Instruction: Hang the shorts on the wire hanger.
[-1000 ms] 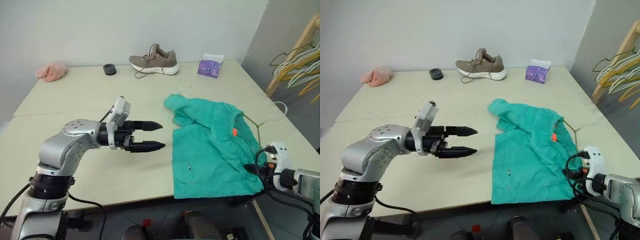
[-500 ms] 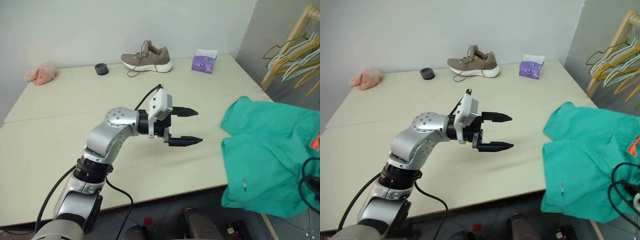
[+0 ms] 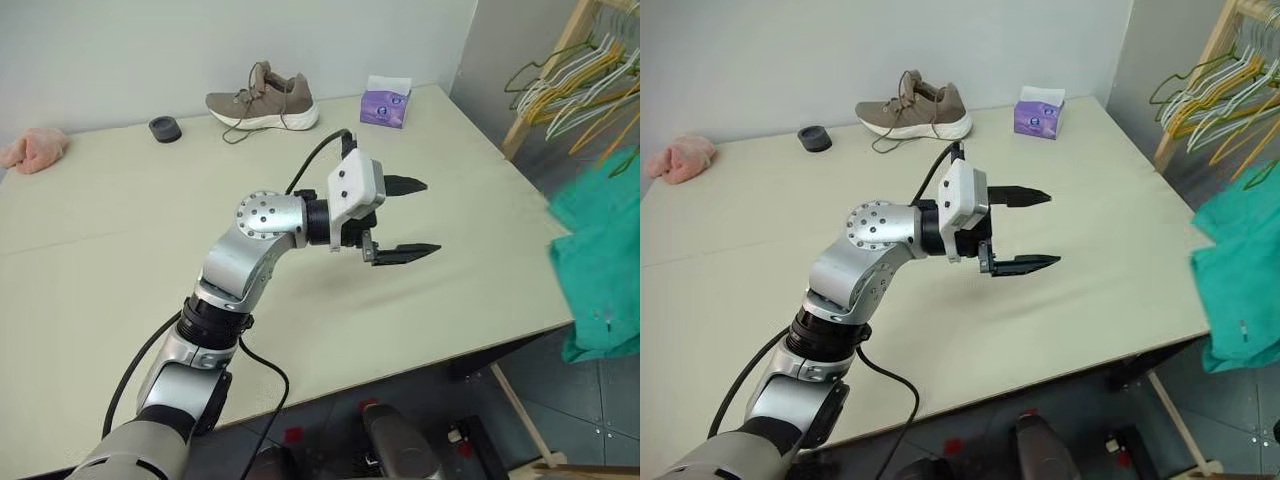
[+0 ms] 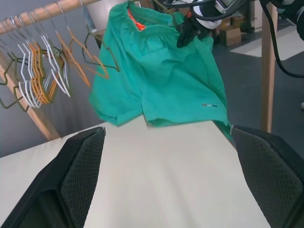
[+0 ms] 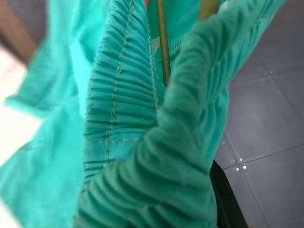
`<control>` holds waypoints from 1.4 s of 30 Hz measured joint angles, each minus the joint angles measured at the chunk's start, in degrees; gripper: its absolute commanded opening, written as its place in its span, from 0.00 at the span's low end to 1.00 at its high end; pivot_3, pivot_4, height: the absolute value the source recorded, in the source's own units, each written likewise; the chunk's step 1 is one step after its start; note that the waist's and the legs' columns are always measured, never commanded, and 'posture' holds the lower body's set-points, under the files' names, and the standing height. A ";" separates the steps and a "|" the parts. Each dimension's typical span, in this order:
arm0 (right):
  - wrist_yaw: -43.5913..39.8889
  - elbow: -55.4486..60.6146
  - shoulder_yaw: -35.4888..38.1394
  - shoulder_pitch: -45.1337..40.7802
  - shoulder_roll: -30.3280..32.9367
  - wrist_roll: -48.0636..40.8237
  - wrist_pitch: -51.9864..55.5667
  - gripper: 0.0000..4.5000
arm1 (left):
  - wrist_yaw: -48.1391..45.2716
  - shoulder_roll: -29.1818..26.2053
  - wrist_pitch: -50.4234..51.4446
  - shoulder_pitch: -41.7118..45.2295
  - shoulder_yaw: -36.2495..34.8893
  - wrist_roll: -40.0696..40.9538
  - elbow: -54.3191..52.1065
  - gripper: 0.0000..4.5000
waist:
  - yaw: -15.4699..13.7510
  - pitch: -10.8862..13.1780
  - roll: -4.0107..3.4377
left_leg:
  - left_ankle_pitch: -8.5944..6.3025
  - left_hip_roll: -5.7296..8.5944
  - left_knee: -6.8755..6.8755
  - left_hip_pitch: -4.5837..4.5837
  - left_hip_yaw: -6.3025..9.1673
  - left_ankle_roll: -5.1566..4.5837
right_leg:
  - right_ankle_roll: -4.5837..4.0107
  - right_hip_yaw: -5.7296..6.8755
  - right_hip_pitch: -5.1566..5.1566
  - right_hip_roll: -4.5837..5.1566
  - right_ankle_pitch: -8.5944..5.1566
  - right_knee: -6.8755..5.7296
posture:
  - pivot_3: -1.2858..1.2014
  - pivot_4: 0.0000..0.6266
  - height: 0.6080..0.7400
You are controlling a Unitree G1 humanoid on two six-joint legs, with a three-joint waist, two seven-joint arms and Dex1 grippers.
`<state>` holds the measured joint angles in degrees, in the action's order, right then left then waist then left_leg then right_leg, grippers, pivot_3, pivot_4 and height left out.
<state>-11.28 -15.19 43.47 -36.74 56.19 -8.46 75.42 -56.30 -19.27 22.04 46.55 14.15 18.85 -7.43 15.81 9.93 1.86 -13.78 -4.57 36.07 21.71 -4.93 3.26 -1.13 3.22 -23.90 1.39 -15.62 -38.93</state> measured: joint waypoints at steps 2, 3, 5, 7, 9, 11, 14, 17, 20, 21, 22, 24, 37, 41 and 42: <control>0.54 -6.36 -1.65 -2.53 1.05 0.41 -3.07 0.00 | 0.18 0.23 -0.10 0.33 0.00 -0.04 0.00 1.00 | -0.01 0.12 -0.04 | 0.00 0.04 0.00 -0.04 -0.11 0.00 | 0.06 -0.15 -0.02 0.02 0.02 0.00 | 0.38 0.30 1.00; 0.80 -9.33 -2.39 -3.53 1.71 0.54 -4.83 0.00 | 0.32 0.37 -0.13 0.39 0.00 -0.03 -0.03 1.00 | -0.03 0.18 -0.09 | 0.00 0.06 0.00 -0.05 -0.15 0.00 | 0.09 -0.20 -0.03 0.05 0.02 0.00 | 0.38 0.30 1.00; 1.42 -16.56 -4.22 -6.67 3.67 0.65 -8.07 0.00 | 0.46 0.40 -0.11 0.40 0.01 0.00 -0.10 1.00 | -0.04 0.32 -0.14 | 0.00 0.09 0.00 -0.10 -0.25 0.00 | 0.12 -0.31 -0.04 0.07 0.03 -0.01 | 0.38 0.30 1.00; 1.52 -22.07 -5.62 -8.68 5.84 0.73 -10.70 0.00 | 0.46 0.37 -0.07 0.40 0.00 0.02 -0.27 1.00 | -0.04 0.43 -0.15 | 0.00 0.10 -0.03 -0.13 -0.33 0.00 | 0.13 -0.37 -0.07 0.08 0.02 -0.02 | 0.38 0.30 1.00; 1.32 -27.52 -7.82 -10.27 7.91 0.82 -13.71 0.00 | 0.46 0.40 -0.03 0.40 0.01 0.04 -0.48 1.00 | -0.04 0.44 -0.14 | 0.00 0.09 -0.04 -0.16 -0.38 0.01 | 0.15 -0.41 -0.07 0.07 0.01 -0.02 | 0.39 0.30 1.00; 1.33 -31.87 -9.34 -12.09 8.87 0.82 -15.68 0.00 | 0.49 0.58 0.02 0.44 0.01 0.14 -0.48 1.00 | 0.00 0.45 -0.14 | 0.01 0.09 -0.05 -0.25 -0.55 0.02 | 0.17 -0.57 -0.08 0.07 0.01 -0.02 | 0.39 0.30 1.00; 1.30 -35.21 -10.98 -13.63 9.18 0.60 -16.75 0.00 | 0.42 1.12 0.33 1.04 0.01 0.52 -0.46 1.00 | 0.02 0.47 -0.11 | 0.01 0.09 -0.05 -0.35 -0.71 0.02 | 0.27 -0.76 -0.07 0.07 0.07 -0.04 | 0.39 0.30 1.00; 1.15 -36.90 -11.91 -14.68 9.48 0.48 -17.39 0.00 | -0.40 1.38 0.89 2.08 0.01 1.38 -0.44 1.00 | -0.04 0.47 -0.11 | 0.01 0.10 -0.05 -0.45 -0.81 0.02 | 0.31 -0.88 -0.05 0.08 0.09 -0.04 | 0.39 0.29 1.00; -0.03 -37.61 -13.26 -15.00 10.00 0.32 -17.44 0.00 | -1.93 1.54 3.02 4.43 -0.07 3.55 0.60 1.00 | -0.05 0.48 -0.11 | 0.01 0.10 -0.05 -0.51 -0.92 0.03 | 0.34 -0.98 -0.05 0.07 0.11 -0.04 | 0.39 0.29 1.00; -0.23 -37.81 -13.30 -15.33 9.99 0.16 -17.51 0.00 | -2.06 1.78 3.71 5.69 -0.17 4.12 1.08 1.00 | -0.04 0.48 -0.10 | 0.01 0.10 -0.05 -0.54 -0.98 0.03 | 0.36 -1.02 -0.05 0.07 0.11 -0.04 | 0.39 0.29 1.00; -0.44 -38.08 -13.31 -15.72 9.99 -0.01 -17.62 0.00 | -2.10 1.97 4.02 6.85 -0.35 4.54 1.35 1.00 | -0.02 0.48 -0.10 | 0.01 0.10 -0.07 -0.60 -1.08 0.03 | 0.37 -1.10 -0.05 0.07 0.12 -0.04 | 0.39 0.28 1.00; -0.65 -38.11 -13.18 -15.82 9.95 -0.75 -17.80 0.11 | -2.21 2.23 4.05 8.27 -0.84 5.19 1.36 1.00 | 0.02 0.49 -0.08 | 0.00 0.10 -0.16 -0.82 -1.22 0.05 | 0.45 -1.23 0.08 0.07 0.07 -0.03 | 0.39 0.28 1.00; 2.88 -29.22 -7.83 -16.07 7.68 -6.36 -17.80 0.99 | -3.09 2.53 3.94 8.43 -0.90 5.56 2.59 1.00 | 0.06 0.48 -0.10 | 0.04 0.10 -0.18 -0.89 -1.32 0.14 | 0.53 -1.36 0.11 0.07 0.06 -0.01 | 0.39 0.27 1.00; 6.53 -23.22 -6.08 -15.36 5.95 -6.34 -19.58 0.99 | -3.11 2.51 3.82 8.43 -0.90 5.52 2.84 1.00 | 0.05 0.47 -0.12 | 0.04 0.09 -0.17 -0.89 -1.31 0.14 | 0.53 -1.36 0.11 0.07 0.06 -0.02 | 0.39 0.27 1.00; 7.36 -20.85 -5.87 -14.90 5.24 -6.28 -20.16 0.99 | -3.12 2.53 3.76 8.43 -0.89 5.50 3.00 1.00 | 0.08 0.46 -0.12 | 0.04 0.09 -0.18 -0.90 -1.31 0.14 | 0.53 -1.36 0.11 0.07 0.07 -0.02 | 0.38 0.27 1.00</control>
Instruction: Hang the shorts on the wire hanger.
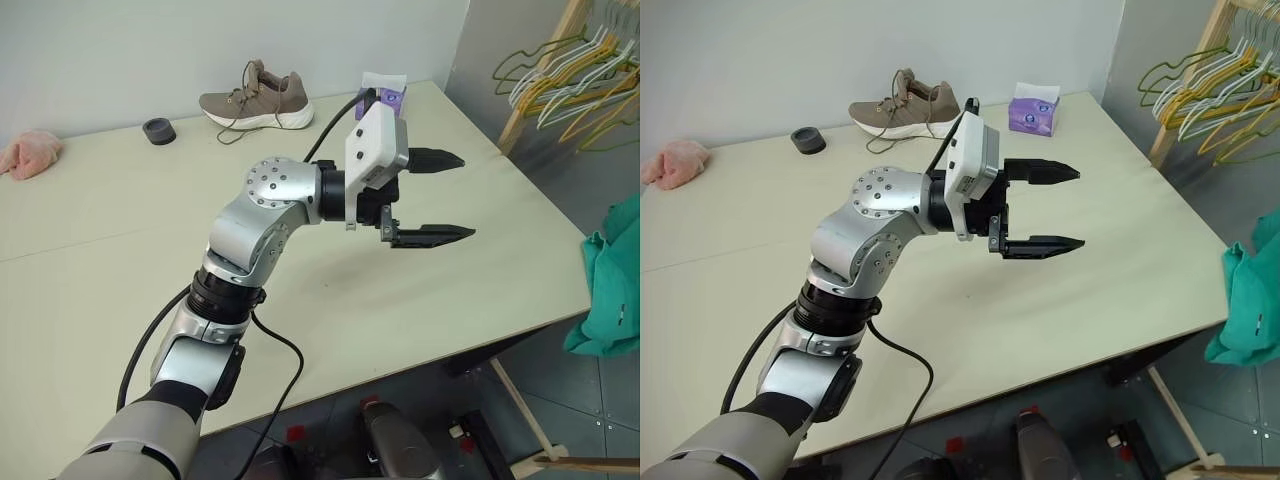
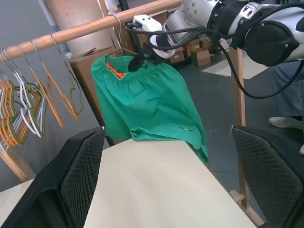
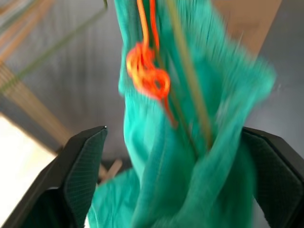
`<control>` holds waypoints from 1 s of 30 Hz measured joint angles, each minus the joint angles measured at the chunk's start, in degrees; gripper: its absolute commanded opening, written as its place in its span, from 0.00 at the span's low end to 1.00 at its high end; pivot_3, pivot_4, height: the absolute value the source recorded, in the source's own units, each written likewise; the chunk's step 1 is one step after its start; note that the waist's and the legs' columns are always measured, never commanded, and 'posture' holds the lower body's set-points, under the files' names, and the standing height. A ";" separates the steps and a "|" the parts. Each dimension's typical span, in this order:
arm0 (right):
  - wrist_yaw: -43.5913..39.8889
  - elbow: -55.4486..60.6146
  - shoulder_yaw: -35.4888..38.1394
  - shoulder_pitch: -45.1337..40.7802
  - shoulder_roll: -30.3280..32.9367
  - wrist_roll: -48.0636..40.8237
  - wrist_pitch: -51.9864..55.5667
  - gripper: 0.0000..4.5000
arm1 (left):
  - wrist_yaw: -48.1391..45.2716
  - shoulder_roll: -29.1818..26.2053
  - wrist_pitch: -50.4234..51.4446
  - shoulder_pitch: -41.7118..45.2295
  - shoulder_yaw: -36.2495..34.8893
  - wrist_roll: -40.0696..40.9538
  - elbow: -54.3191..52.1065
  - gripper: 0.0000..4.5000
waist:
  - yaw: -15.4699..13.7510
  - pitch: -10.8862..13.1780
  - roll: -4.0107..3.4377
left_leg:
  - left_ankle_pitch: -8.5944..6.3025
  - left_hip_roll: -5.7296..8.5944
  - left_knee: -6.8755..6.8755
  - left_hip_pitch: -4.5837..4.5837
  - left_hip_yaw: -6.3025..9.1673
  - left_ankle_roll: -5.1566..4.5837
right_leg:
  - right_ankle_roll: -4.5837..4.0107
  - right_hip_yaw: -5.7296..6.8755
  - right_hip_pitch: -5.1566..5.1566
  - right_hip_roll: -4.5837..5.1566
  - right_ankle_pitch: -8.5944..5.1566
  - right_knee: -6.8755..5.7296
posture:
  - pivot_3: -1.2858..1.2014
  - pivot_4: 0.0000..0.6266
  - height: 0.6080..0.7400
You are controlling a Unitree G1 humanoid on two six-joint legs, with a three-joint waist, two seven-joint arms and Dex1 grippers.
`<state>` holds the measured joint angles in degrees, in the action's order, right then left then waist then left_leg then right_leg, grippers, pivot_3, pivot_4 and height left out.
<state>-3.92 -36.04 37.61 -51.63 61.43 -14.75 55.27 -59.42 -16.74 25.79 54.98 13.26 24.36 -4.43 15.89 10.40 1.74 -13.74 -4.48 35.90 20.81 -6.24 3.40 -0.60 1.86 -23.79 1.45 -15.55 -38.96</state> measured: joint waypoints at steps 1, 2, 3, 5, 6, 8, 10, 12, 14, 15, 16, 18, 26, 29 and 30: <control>0.54 1.88 0.06 0.47 -0.57 -0.01 -0.63 0.99 | -0.01 0.00 -0.01 0.00 0.00 -0.02 0.22 1.00 | 0.00 0.00 0.00 | 0.00 0.00 0.00 0.00 0.00 0.00 | 0.00 0.00 0.00 0.00 0.00 0.00 | 0.39 0.27 1.00; 1.32 3.50 0.43 0.67 -1.26 0.00 -1.07 0.99 | -0.03 -0.04 -0.01 0.00 0.00 -0.08 0.44 1.00 | 0.00 0.00 0.00 | 0.00 0.00 0.01 0.00 0.00 0.00 | 0.00 0.00 0.00 0.00 0.00 -0.01 | 0.39 0.26 1.00; 1.89 5.22 0.59 1.16 -1.88 0.03 -1.68 0.99 | -0.05 -0.04 -0.04 -0.01 0.00 -0.19 0.51 1.00 | -0.02 0.00 -0.01 | 0.00 0.00 0.01 0.00 0.00 0.00 | 0.01 0.00 0.00 0.00 0.00 -0.01 | 0.39 0.26 1.00; 2.30 7.08 0.48 1.94 -2.35 0.21 -3.22 0.99 | -0.10 -0.07 -0.12 -0.01 0.00 -0.28 0.53 1.00 | -0.09 -0.01 -0.01 | 0.00 0.00 0.00 0.01 0.00 0.00 | 0.01 0.00 0.00 0.00 0.00 0.00 | 0.39 0.26 1.00; 2.77 8.82 -0.36 3.44 -2.39 1.06 -6.15 0.99 | -0.11 -0.08 -0.16 -0.01 0.00 -0.35 0.54 1.00 | -0.13 -0.01 -0.01 | 0.00 0.00 0.00 0.01 0.00 0.00 | 0.02 0.00 0.00 0.00 -0.01 0.01 | 0.39 0.26 1.00; 3.02 11.70 -1.91 5.37 -2.41 2.96 -11.91 0.99 | -0.03 -0.28 -0.19 -0.03 0.00 -0.56 0.57 1.00 | -0.14 -0.02 -0.03 | 0.00 0.01 -0.02 0.01 -0.03 0.00 | 0.05 -0.03 -0.03 0.00 -0.02 0.01 | 0.39 0.26 1.00; 2.82 15.14 -3.51 6.90 -2.46 4.63 -18.00 0.99 | 0.15 -0.62 -0.22 -0.25 0.00 -0.89 0.59 1.00 | 0.02 -0.02 -0.03 | -0.01 0.00 -0.03 0.00 -0.05 0.01 | 0.05 -0.06 -0.04 -0.01 -0.02 0.01 | 0.39 0.26 1.00; 2.14 19.08 -4.67 8.66 -3.23 5.35 -23.71 0.99 | 0.68 -1.12 -0.48 -0.75 -0.07 -1.56 0.61 1.00 | 0.10 -0.02 -0.02 | -0.01 -0.05 -0.01 -0.01 -0.03 0.01 | 0.05 -0.05 -0.04 -0.06 -0.02 0.00 | 0.39 0.26 1.00; 0.21 23.90 -6.62 11.09 -4.78 6.13 -29.92 0.99 | 1.97 -1.56 -1.05 -1.50 -0.16 -2.63 0.73 1.00 | 0.18 -0.01 -0.02 | -0.01 -0.05 0.00 -0.04 -0.03 0.01 | 0.07 -0.07 -0.03 -0.06 -0.01 -0.04 | 0.40 0.25 1.00; -0.91 26.69 -7.77 11.94 -6.36 6.25 -32.72 0.99 | 2.98 -1.82 -1.31 -1.99 -0.33 -3.20 0.78 1.00 | 0.25 -0.02 -0.02 | -0.01 -0.05 0.00 -0.05 -0.02 0.01 | 0.09 -0.07 -0.03 -0.07 0.01 -0.05 | 0.40 0.25 1.00; -2.02 28.90 -9.10 12.40 -7.73 6.16 -34.56 0.99 | 3.93 -1.97 -1.35 -2.42 -0.63 -3.61 0.85 1.00 | 0.25 -0.02 -0.02 | -0.01 -0.06 0.02 -0.05 -0.02 0.01 | 0.10 -0.07 -0.03 -0.07 0.01 -0.07 | 0.40 0.25 1.00; -5.06 34.05 -12.51 13.15 -11.05 5.13 -37.38 0.99 | 6.87 -2.29 -1.40 -3.28 -2.07 -4.95 1.35 1.00 | 0.25 -0.02 -0.02 | 0.00 -0.07 0.05 -0.04 0.00 0.01 | 0.14 -0.07 -0.02 -0.08 0.04 -0.08 | 0.41 0.23 1.00; -18.88 49.13 -33.58 24.91 -28.76 -2.24 -37.31 0.99 | 31.79 -3.79 1.12 -16.00 -12.82 -15.60 1.32 1.00 | -1.44 -0.10 0.03 | -0.01 -0.17 0.00 0.19 0.11 0.02 | 0.15 -0.01 -0.37 -0.12 0.05 -0.04 | 0.46 0.19 1.00; -19.17 48.86 -37.07 26.84 -35.31 -2.36 -36.48 0.99 | 40.61 -4.24 3.71 -25.91 -16.22 -20.34 -2.50 1.00 | -3.22 -0.13 0.08 | -0.05 -0.20 0.01 0.28 0.09 0.03 | 0.14 0.00 -0.44 -0.09 0.05 -0.02 | 0.47 0.18 1.00; -19.16 48.50 -38.03 27.40 -37.24 -2.33 -36.50 0.99 | 42.83 -3.88 4.24 -28.70 -17.25 -21.16 -3.37 1.00 | -4.27 -0.19 0.19 | -0.10 -0.21 0.02 0.32 0.13 0.00 | 0.14 0.08 -0.44 -0.09 0.05 -0.02 | 0.47 0.18 1.00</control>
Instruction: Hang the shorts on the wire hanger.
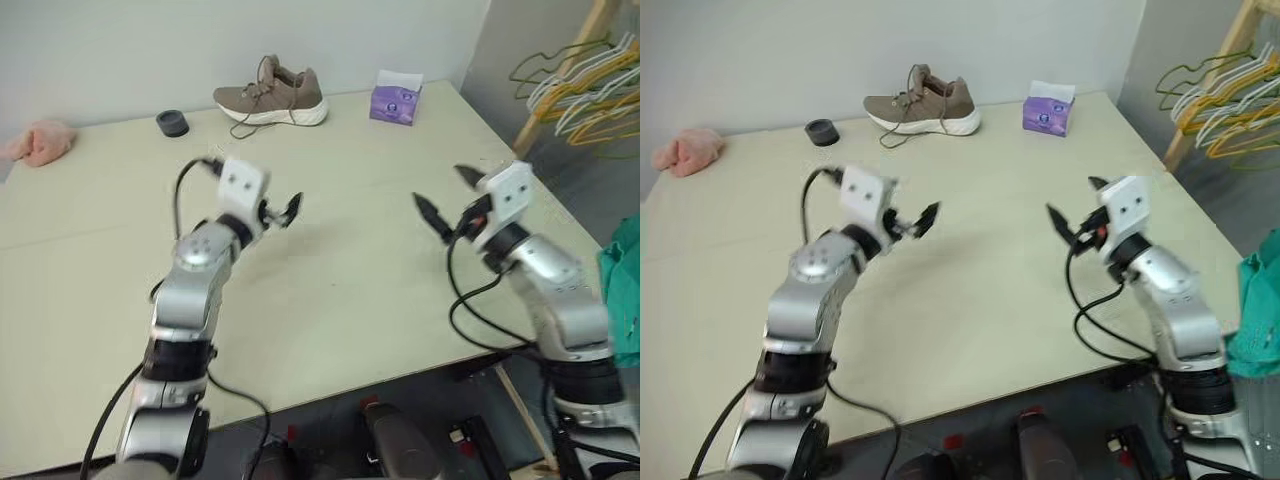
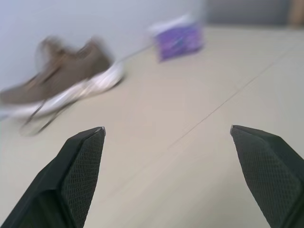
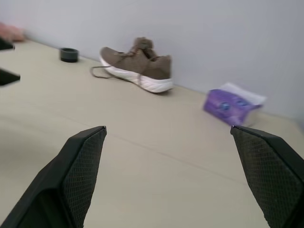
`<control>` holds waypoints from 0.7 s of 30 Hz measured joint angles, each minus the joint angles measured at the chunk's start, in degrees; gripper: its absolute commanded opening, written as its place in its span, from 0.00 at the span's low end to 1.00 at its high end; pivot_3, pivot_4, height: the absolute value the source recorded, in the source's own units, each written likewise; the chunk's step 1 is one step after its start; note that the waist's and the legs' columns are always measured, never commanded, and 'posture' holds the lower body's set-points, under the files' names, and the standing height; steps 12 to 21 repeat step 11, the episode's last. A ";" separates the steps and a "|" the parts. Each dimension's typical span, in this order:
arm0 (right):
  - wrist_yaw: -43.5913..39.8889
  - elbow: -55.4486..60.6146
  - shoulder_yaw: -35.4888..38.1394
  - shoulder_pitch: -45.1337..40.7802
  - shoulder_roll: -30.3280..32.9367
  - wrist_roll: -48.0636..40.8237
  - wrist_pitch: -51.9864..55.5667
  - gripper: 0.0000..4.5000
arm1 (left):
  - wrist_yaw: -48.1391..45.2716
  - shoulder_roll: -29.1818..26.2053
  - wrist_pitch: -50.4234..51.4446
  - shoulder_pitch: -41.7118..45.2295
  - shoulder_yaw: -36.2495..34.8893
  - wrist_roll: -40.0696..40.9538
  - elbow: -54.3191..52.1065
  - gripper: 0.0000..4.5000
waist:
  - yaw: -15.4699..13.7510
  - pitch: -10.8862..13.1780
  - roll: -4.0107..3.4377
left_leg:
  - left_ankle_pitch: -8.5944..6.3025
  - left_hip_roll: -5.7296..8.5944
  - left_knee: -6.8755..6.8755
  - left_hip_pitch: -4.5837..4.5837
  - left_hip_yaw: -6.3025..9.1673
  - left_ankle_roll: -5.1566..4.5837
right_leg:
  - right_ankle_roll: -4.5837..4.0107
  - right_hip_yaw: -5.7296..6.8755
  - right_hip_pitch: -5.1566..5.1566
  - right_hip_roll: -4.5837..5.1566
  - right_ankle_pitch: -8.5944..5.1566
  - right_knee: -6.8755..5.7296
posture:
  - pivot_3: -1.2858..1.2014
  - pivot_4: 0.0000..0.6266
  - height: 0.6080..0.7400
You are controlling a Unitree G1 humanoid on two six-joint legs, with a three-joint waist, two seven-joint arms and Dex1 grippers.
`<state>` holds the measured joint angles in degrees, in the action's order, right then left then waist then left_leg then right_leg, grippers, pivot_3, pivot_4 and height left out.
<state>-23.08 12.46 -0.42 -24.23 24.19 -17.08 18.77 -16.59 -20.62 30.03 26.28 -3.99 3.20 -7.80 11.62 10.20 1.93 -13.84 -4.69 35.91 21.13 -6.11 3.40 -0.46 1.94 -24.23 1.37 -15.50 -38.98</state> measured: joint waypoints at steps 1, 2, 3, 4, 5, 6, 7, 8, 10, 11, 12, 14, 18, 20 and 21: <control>0.01 -0.65 -0.93 0.43 -1.56 0.10 -0.17 0.99 | 1.78 0.50 0.18 -2.11 -1.06 -0.54 -0.94 1.00 | -0.73 -0.07 0.11 | -0.02 -0.04 0.02 0.00 0.00 0.01 | -0.01 0.01 -0.01 0.00 0.00 0.00 | 0.48 0.18 1.00; 0.00 -1.83 -2.10 1.03 -3.76 0.28 -0.60 0.99 | 3.64 0.72 -0.03 -4.44 -2.11 -1.11 -1.68 1.00 | -1.48 -0.18 0.29 | -0.03 -0.06 0.02 0.00 0.02 0.00 | -0.01 0.06 0.00 0.00 0.00 0.01 | 0.49 0.18 1.00; 0.02 -3.55 -3.60 1.38 -5.70 0.76 -1.36 0.99 | 5.35 0.89 -0.39 -6.62 -3.44 -1.51 -2.07 1.00 | -2.58 -0.26 0.42 | -0.06 -0.07 0.04 0.01 0.02 -0.01 | -0.02 0.08 0.00 0.00 0.01 0.00 | 0.49 0.18 1.00; 0.33 -5.91 -4.60 1.55 -8.07 1.60 -2.49 0.99 | 7.16 1.66 -0.66 -8.77 -5.20 -1.73 -2.60 1.00 | -3.56 -0.32 0.49 | -0.10 -0.06 0.06 -0.03 -0.01 -0.08 | -0.02 0.08 0.02 0.01 0.01 -0.01 | 0.50 0.18 1.00; 0.62 -7.94 -5.64 1.81 -9.73 2.52 -3.44 0.99 | 8.57 2.52 -0.76 -10.36 -6.43 -1.81 -2.69 1.00 | -3.99 -0.33 0.51 | -0.15 -0.06 0.08 -0.03 -0.01 -0.17 | -0.02 0.08 0.04 0.03 0.01 -0.02 | 0.50 0.19 1.00; 0.69 -10.32 -6.48 1.80 -11.25 3.05 -4.24 0.99 | 9.72 3.35 -0.79 -11.88 -7.61 -1.64 -2.71 1.00 | -4.83 -0.34 0.54 | -0.20 -0.06 0.10 -0.03 -0.04 -0.26 | -0.04 0.09 0.04 0.06 0.02 -0.03 | 0.51 0.19 1.00; 0.66 -12.63 -7.36 1.77 -12.65 3.72 -4.98 0.99 | 10.69 4.42 -0.69 -13.10 -8.84 -1.27 -2.69 1.00 | -5.68 -0.35 0.55 | -0.24 -0.06 0.16 0.00 -0.04 -0.32 | -0.06 0.10 0.04 0.06 0.04 -0.03 | 0.51 0.20 1.00; 0.53 -14.18 -7.99 1.74 -13.43 4.40 -5.59 0.99 | 11.05 4.77 -0.64 -13.69 -9.39 -0.89 -2.67 1.00 | -6.71 -0.33 0.58 | -0.25 -0.03 0.18 0.04 -0.04 -0.35 | -0.10 0.16 0.03 0.08 0.07 -0.03 | 0.51 0.20 1.00; 0.14 -16.28 -8.31 1.24 -14.11 5.01 -7.03 0.99 | 11.07 4.78 -0.75 -13.73 -10.15 -0.23 -2.68 1.00 | -8.47 -0.36 0.62 | -0.27 0.00 0.22 0.09 -0.07 -0.37 | -0.37 0.24 0.03 0.09 0.23 -0.01 | 0.52 0.21 1.00; -0.36 -17.21 -8.30 0.62 -14.11 5.26 -7.81 0.99 | 10.98 4.75 -1.07 -13.65 -10.51 0.04 -2.68 1.00 | -9.14 -0.36 0.63 | -0.27 0.03 0.22 0.09 -0.08 -0.39 | -0.38 0.25 0.04 0.11 0.24 0.00 | 0.52 0.21 1.00; -0.36 -17.21 -8.30 0.62 -14.11 5.26 -7.81 0.99 | 10.98 4.75 -1.07 -13.65 -10.51 0.04 -2.68 1.00 | -9.14 -0.36 0.63 | -0.27 0.03 0.22 0.09 -0.08 -0.39 | -0.38 0.25 0.04 0.11 0.24 0.00 | 0.52 0.21 1.00; -0.36 -17.21 -8.30 0.62 -14.11 5.26 -7.81 0.99 | 10.98 4.75 -1.07 -13.65 -10.51 0.04 -2.68 1.00 | -9.14 -0.36 0.63 | -0.27 0.03 0.22 0.09 -0.08 -0.39 | -0.38 0.25 0.04 0.11 0.24 0.00 | 0.52 0.21 1.00; -0.36 -17.21 -8.30 0.62 -14.11 5.26 -7.81 0.99 | 10.98 4.75 -1.07 -13.65 -10.51 0.04 -2.68 1.00 | -9.14 -0.36 0.63 | -0.27 0.03 0.22 0.09 -0.08 -0.39 | -0.38 0.25 0.04 0.11 0.24 0.00 | 0.52 0.21 1.00; -0.36 -17.21 -8.30 0.62 -14.11 5.26 -7.81 0.99 | 10.98 4.75 -1.07 -13.65 -10.51 0.04 -2.68 1.00 | -9.14 -0.36 0.63 | -0.27 0.03 0.22 0.09 -0.08 -0.39 | -0.38 0.25 0.04 0.11 0.24 0.00 | 0.52 0.21 1.00; -0.36 -17.21 -8.30 0.62 -14.11 5.26 -7.81 0.99 | 10.98 4.75 -1.07 -13.65 -10.51 0.04 -2.68 1.00 | -9.14 -0.36 0.63 | -0.27 0.03 0.22 0.09 -0.08 -0.39 | -0.38 0.25 0.04 0.11 0.24 0.00 | 0.52 0.21 1.00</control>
